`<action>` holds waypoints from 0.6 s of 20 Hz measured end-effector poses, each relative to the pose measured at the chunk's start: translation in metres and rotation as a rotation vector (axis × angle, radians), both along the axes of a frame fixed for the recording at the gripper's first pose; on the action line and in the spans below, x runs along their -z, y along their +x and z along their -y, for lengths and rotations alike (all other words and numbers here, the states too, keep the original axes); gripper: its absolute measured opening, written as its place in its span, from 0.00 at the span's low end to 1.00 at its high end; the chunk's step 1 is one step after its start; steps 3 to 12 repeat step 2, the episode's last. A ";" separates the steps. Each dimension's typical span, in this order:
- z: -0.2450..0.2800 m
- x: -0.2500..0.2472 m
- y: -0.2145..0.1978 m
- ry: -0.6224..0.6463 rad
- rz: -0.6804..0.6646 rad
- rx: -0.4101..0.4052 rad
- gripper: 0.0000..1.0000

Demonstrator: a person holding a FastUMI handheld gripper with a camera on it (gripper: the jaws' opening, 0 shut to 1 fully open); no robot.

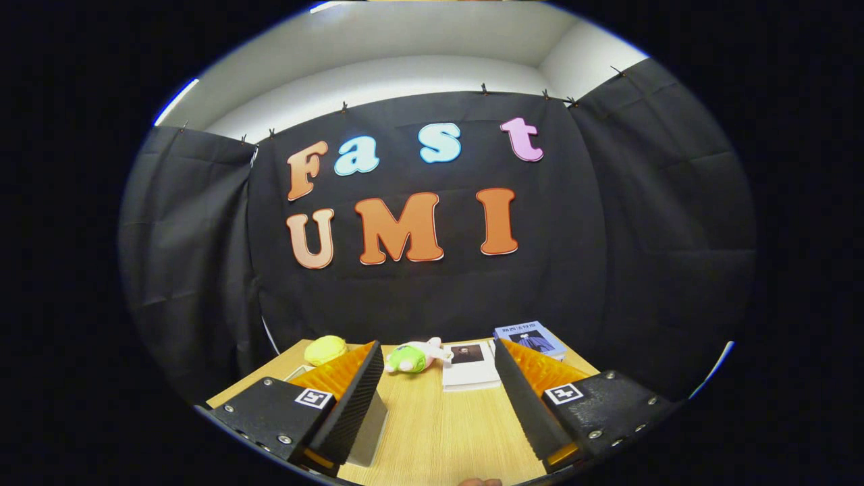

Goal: Open the storage box then place both shoes into the box .Put the left shoe in first, then the right shoe, with the right side of both shoes facing outward in a uniform manner.

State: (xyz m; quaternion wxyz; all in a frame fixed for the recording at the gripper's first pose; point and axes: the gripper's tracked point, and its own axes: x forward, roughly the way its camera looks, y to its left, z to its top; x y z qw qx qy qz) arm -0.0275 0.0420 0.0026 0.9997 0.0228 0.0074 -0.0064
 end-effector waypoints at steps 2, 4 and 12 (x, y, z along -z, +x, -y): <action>0.006 0.008 -0.008 -0.020 0.005 -0.003 0.98; 0.006 0.008 -0.008 -0.020 0.005 -0.003 0.98; 0.006 0.008 -0.008 -0.020 0.005 -0.003 0.98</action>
